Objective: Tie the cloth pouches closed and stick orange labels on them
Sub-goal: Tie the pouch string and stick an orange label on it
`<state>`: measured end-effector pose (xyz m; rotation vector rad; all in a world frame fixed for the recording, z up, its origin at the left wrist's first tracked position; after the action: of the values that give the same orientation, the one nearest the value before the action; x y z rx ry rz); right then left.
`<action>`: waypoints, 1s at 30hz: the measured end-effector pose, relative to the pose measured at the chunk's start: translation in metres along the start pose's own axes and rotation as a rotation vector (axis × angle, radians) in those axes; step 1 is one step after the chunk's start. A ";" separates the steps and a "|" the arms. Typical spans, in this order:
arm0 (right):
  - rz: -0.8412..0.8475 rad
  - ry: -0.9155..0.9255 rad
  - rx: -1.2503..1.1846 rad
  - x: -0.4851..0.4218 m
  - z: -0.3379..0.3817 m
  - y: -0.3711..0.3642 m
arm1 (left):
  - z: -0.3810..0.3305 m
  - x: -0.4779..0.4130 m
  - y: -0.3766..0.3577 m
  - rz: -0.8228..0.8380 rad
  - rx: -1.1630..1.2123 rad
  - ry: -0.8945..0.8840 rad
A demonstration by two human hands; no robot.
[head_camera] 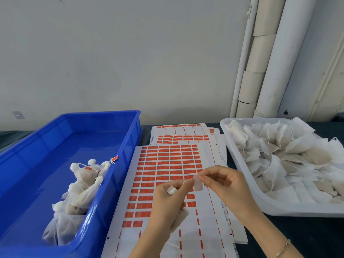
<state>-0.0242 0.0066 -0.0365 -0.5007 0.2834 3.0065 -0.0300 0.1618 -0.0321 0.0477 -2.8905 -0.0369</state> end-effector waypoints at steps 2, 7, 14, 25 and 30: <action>0.015 0.048 0.033 0.000 0.000 0.000 | -0.001 -0.002 0.000 0.000 0.062 0.073; 0.077 0.242 0.188 0.001 0.005 0.003 | -0.003 -0.003 0.004 0.054 0.138 0.203; 0.134 0.445 0.284 0.000 0.010 0.008 | -0.001 -0.007 0.008 0.160 0.234 0.298; 0.201 0.638 0.534 -0.004 0.005 0.010 | -0.001 -0.008 0.008 0.177 0.270 0.276; 0.040 0.298 0.210 0.004 0.003 -0.002 | 0.001 -0.004 0.008 0.105 0.203 0.146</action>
<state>-0.0289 0.0096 -0.0356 -0.9285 0.6279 2.8851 -0.0266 0.1703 -0.0335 -0.0622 -2.7358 0.2673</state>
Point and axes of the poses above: each hand's wrist, its own x-axis away from the middle knuckle, its own y-axis out of the back of the hand, z = x × y, the point moved 1 cm from there along -x, towards the middle knuckle, and after that the axes turned 3 degrees about y, right-handed, at the moved point
